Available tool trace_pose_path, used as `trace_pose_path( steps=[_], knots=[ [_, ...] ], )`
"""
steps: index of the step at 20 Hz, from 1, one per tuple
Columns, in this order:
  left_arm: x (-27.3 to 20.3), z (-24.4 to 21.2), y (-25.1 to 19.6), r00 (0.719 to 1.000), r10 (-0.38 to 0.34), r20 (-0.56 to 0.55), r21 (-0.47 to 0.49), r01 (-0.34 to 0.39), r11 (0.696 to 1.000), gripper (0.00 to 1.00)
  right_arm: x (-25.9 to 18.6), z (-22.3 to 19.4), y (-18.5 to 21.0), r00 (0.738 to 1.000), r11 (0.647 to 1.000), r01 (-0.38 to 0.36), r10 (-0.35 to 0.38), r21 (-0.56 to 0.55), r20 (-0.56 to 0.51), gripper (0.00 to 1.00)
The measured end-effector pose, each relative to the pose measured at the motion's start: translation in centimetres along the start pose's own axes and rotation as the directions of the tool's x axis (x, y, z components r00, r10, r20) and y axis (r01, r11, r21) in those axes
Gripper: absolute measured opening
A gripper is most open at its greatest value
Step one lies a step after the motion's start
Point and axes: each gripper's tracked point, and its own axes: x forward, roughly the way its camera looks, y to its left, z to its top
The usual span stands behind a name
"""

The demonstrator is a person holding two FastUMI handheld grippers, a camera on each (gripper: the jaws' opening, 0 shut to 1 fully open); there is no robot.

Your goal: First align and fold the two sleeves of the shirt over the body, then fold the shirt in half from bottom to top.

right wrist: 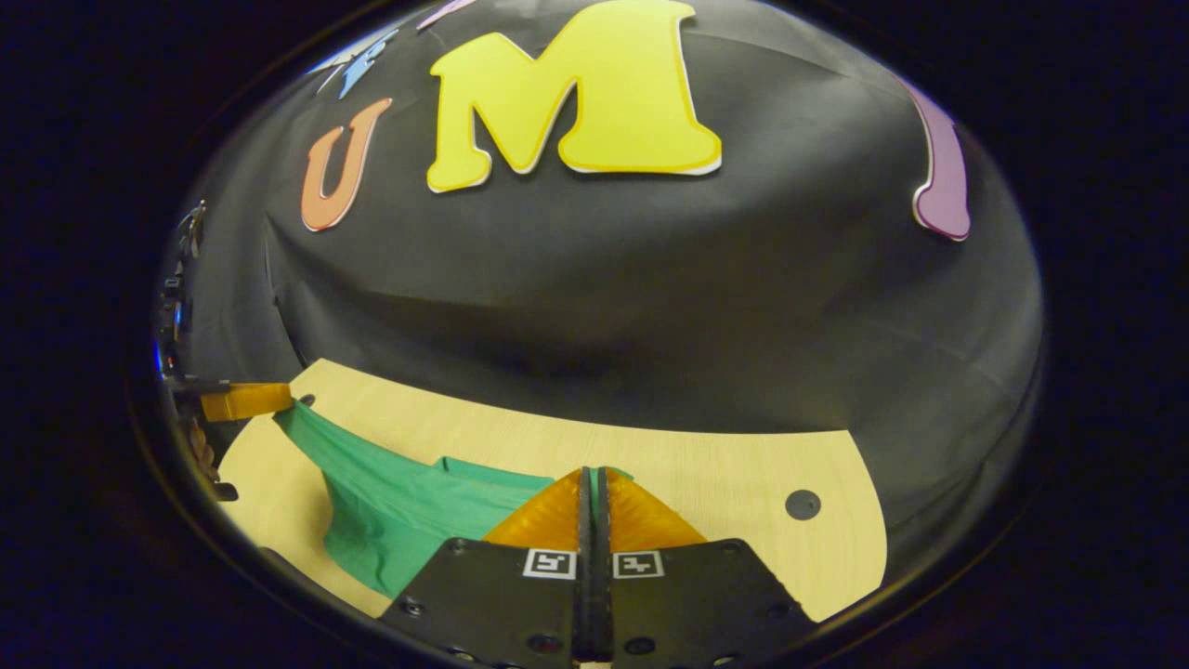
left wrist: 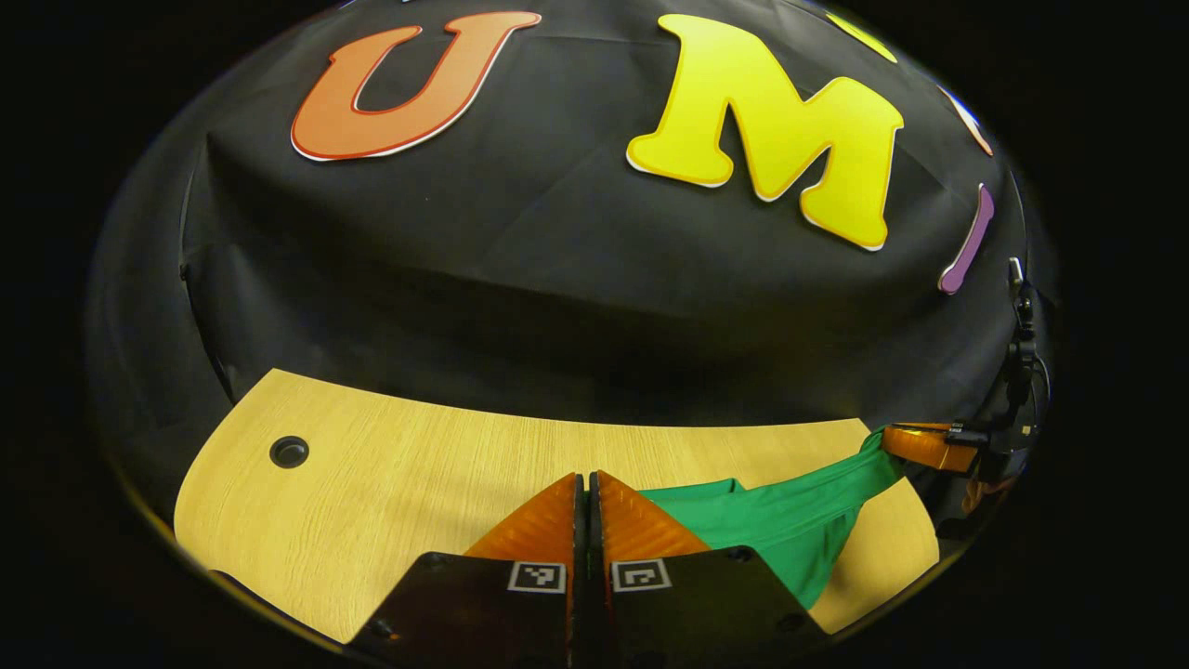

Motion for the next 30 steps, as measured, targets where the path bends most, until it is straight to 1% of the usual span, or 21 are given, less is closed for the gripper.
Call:
trace_pose_path(
  steps=[3, 7, 11, 15, 16, 17, 18, 19, 20, 21, 22, 24, 25, 26, 27, 30],
  knots=[
    [1.2, -0.6, 0.5, 1.0, 0.015, -0.018, 0.005, -0.015, 1.0, 0.06, 1.4, -0.7, 0.2, 1.0, 1.0, -0.011, 0.011, -0.014, -0.013, 0.0],
    [2.2, -1.9, 0.8, 0.999, 0.029, -0.043, -0.016, -0.03, 0.999, 0.06, 2.6, -1.4, 0.4, 1.0, 1.0, -0.016, 0.016, -0.007, -0.024, 0.0],
    [3.4, -2.8, 1.8, 0.997, 0.062, -0.053, 0.002, -0.062, 0.998, 0.06, 3.6, -2.3, 0.5, 0.999, 1.0, -0.027, 0.028, 0.01, -0.042, 0.0],
    [4.7, -4.2, 2.1, 0.994, 0.074, -0.076, -0.006, -0.075, 0.997, 0.06, 4.7, -3.8, 0.1, 0.997, 1.0, -0.013, 0.013, -0.003, -0.074, 0.0],
    [4.8, -4.7, 2.2, 0.993, 0.076, -0.086, -0.012, -0.078, 0.997, 0.02, 4.9, -4.3, 0.1, 0.996, 1.0, -0.007, 0.008, 0.003, -0.086, 0.01],
    [4.7, -5.1, 2.6, 0.992, 0.09, -0.092, -0.017, -0.092, 0.996, 0.15, 4.9, -4.9, 0.1, 0.995, 1.0, 0.003, -0.002, 0.008, -0.102, 0.08],
    [4.9, -5.7, 2.8, 0.99, 0.099, -0.101, -0.015, -0.101, 0.995, 0.43, 4.7, -5.1, 0.1, 0.995, 1.0, 0.009, -0.007, 0.013, -0.102, 0.09],
    [4.6, -5.8, 3.2, 0.987, 0.125, -0.1, -0.004, -0.126, 0.992, 0.62, 4.5, -5.4, 0.3, 0.995, 1.0, 0.01, -0.009, 0.016, -0.095, 0.1],
    [4.0, -6.0, 3.5, 0.985, 0.138, -0.1, 0.006, -0.138, 0.99, 0.81, 3.9, -5.3, 0.5, 0.996, 1.0, 0.01, -0.009, 0.012, -0.089, 0.24],
    [3.6, -6.0, 3.5, 0.985, 0.144, -0.092, 0.014, -0.143, 0.99, 0.91, 3.4, -5.4, 0.8, 0.997, 1.0, 0.01, -0.009, 0.007, -0.077, 0.38],
    [3.1, -5.9, 3.6, 0.985, 0.152, -0.082, 0.022, -0.151, 0.988, 0.93, 2.8, -5.1, 1.0, 0.998, 1.0, 0.012, -0.011, 0.001, -0.061, 0.52],
    [1.9, -5.3, 3.8, 0.982, 0.181, -0.06, 0.029, -0.179, 0.983, 0.93, 1.5, -4.3, 1.4, 0.999, 0.999, 0.031, -0.031, -0.016, -0.028, 0.8],
    [1.5, -4.9, 3.6, 0.984, 0.175, -0.045, 0.018, -0.174, 0.985, 0.93, 0.6, -3.8, 1.8, 0.999, 0.999, 0.041, -0.041, -0.021, -0.01, 0.94],
    [0.3, -4.4, 3.5, 0.984, 0.176, -0.033, 0.007, -0.176, 0.984, 1.0, -0.5, -3.0, 2.4, 0.999, 0.999, 0.042, -0.042, -0.022, 0.012, 0.96],
    [-1.0, -3.6, 3.5, 0.983, 0.18, -0.017, 0.002, -0.18, 0.984, 1.0, -1.5, -2.4, 3.1, 0.999, 0.999, 0.04, -0.039, -0.019, 0.033, 0.99],
    [-5.1, -0.5, 2.9, 0.983, 0.176, 0.061, -0.004, -0.176, 0.984, 1.0, -5.6, -0.1, 4.9, 0.994, 0.999, 0.046, -0.044, -0.019, 0.105, 0.98]
  ],
)
